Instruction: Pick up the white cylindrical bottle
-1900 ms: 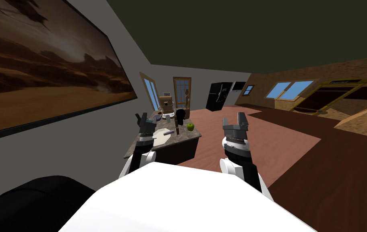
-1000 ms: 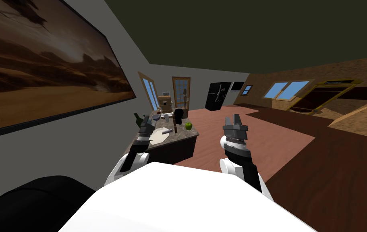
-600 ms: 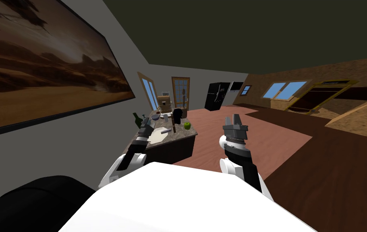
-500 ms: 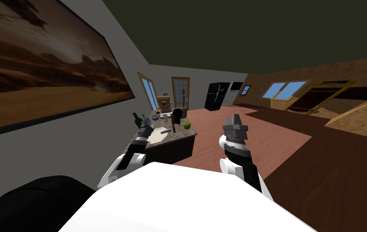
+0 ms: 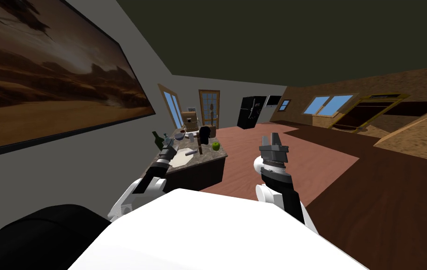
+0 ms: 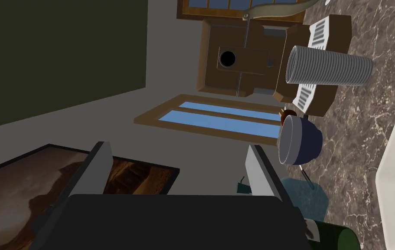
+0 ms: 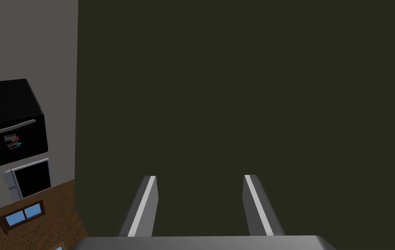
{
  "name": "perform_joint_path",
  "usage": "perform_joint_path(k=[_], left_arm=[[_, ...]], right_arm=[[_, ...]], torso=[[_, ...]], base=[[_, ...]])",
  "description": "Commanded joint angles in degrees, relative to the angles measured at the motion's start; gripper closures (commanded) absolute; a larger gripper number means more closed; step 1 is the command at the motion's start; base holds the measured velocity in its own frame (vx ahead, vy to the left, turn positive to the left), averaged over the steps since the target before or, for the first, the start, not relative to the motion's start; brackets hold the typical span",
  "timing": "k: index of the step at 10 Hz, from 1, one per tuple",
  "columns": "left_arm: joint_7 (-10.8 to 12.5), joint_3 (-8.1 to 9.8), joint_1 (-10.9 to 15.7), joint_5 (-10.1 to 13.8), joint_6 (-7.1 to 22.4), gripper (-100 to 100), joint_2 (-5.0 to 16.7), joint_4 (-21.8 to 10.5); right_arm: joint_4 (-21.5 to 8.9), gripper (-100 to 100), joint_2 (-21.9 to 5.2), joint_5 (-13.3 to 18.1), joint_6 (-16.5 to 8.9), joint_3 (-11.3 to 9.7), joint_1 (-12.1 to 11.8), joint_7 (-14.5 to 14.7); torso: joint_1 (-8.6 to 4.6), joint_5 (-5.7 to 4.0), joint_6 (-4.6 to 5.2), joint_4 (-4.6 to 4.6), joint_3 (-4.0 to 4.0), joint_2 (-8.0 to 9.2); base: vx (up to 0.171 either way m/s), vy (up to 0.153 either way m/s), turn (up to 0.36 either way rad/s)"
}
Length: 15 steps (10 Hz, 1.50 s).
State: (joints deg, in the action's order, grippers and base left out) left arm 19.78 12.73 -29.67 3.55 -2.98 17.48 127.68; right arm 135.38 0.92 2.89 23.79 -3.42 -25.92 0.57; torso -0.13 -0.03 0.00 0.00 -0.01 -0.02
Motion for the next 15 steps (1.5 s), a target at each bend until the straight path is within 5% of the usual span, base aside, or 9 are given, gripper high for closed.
perform_joint_path(k=[1,15], left_arm=[[0.93,0.58,-0.26,0.85,2.69,-100,1.02,-0.29],[7.74,3.64,1.29,8.27,22.09,-100,8.77,-5.82]], right_arm=[[0.00,0,0.00,0.00,0.00,0.00,0.00,0.00],[0.00,0,0.00,0.00,0.00,0.00,0.00,0.00]], torso=[[0.00,0.00,0.00,0.00,0.00,0.00],[-0.09,-0.02,0.00,-0.04,-0.10,-0.16]], base=[[0.005,-0.034,-0.018],[0.026,-0.046,-0.018]])
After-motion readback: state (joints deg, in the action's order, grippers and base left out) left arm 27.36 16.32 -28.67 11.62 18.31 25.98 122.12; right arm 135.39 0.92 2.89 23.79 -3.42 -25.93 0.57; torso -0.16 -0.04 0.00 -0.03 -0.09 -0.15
